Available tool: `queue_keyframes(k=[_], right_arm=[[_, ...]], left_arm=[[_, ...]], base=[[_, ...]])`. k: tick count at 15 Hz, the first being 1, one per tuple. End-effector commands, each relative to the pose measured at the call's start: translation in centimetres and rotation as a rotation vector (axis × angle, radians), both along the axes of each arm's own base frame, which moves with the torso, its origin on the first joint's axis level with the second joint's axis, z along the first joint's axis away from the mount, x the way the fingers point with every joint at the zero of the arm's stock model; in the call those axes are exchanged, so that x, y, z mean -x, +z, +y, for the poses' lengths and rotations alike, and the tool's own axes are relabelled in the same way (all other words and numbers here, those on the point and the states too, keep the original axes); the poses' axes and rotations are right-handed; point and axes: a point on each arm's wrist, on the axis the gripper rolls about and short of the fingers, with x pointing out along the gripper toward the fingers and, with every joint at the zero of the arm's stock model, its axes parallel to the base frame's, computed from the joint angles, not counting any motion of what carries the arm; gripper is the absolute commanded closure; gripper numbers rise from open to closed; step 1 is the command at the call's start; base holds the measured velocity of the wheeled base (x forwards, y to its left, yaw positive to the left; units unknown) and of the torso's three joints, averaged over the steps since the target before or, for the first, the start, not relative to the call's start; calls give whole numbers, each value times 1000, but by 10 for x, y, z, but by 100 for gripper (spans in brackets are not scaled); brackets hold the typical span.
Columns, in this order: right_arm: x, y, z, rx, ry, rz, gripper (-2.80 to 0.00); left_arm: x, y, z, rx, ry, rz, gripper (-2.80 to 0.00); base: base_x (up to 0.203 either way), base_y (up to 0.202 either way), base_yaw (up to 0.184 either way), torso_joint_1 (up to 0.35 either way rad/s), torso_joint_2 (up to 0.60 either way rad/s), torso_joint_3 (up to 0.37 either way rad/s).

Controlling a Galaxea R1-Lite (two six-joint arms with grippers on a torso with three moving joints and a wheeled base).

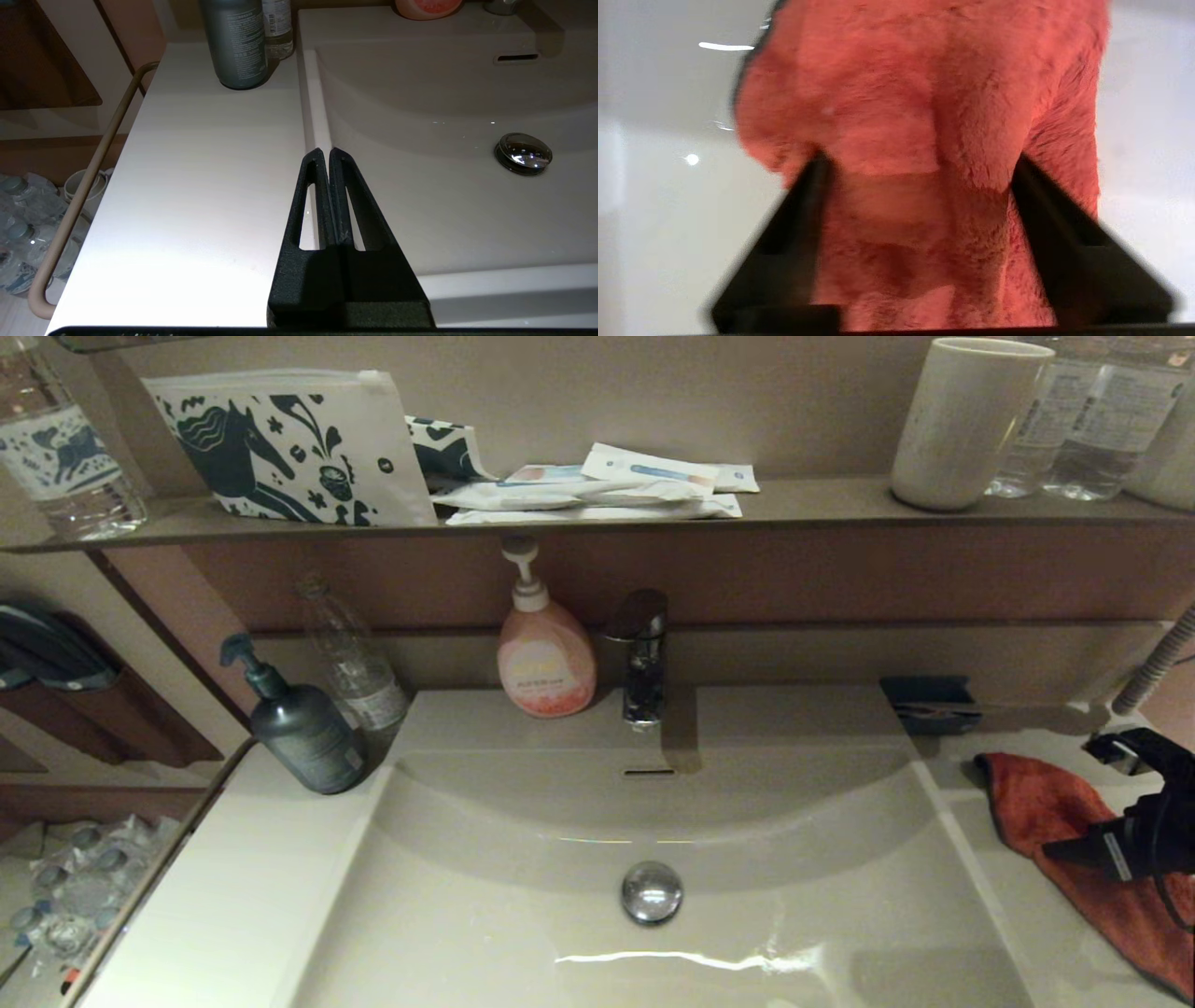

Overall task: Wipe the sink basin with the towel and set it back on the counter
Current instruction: Pick up the cloth

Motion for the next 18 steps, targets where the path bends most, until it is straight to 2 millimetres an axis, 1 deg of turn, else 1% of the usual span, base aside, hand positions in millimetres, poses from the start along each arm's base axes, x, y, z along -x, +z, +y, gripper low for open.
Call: queue_keyframes(k=[1,4,7,9,13,14,16,17,18], right_arm=[[0,0,0,3,0,1,0],[6,5,1,-7,-15,-11,0],[15,18,5,-32,-45,-45,0],[27,34,11,-56,-60,-62,0],[60,70,25,-103,-66,-112,0],[64,74,27,-114,-76,-123,0],[79,91,35,-155,-120,-199,0],[81,95,40,-187,-130,-214,0],[81,98,51,-227,-119,-221,0]], left_arm=[[0,0,0,0,0,1,0],[0,0,0,0,0,1,0],[0,0,0,0,0,1,0],[0,0,0,0,0,1,0],[0,0,0,0,0,1,0],[0,0,0,0,0,1,0],[0,0,0,0,0,1,0],[0,0,0,0,0,1,0],[0,0,0,0,0,1,0]], base=[[0,0,0,0,0,0],[0,0,0,0,0,0],[0,0,0,0,0,0],[0,0,0,0,0,0],[0,0,0,0,0,0],[0,0,0,0,0,0],[0,0,0,0,0,0],[0,0,0,0,0,0],[0,0,0,0,0,0]])
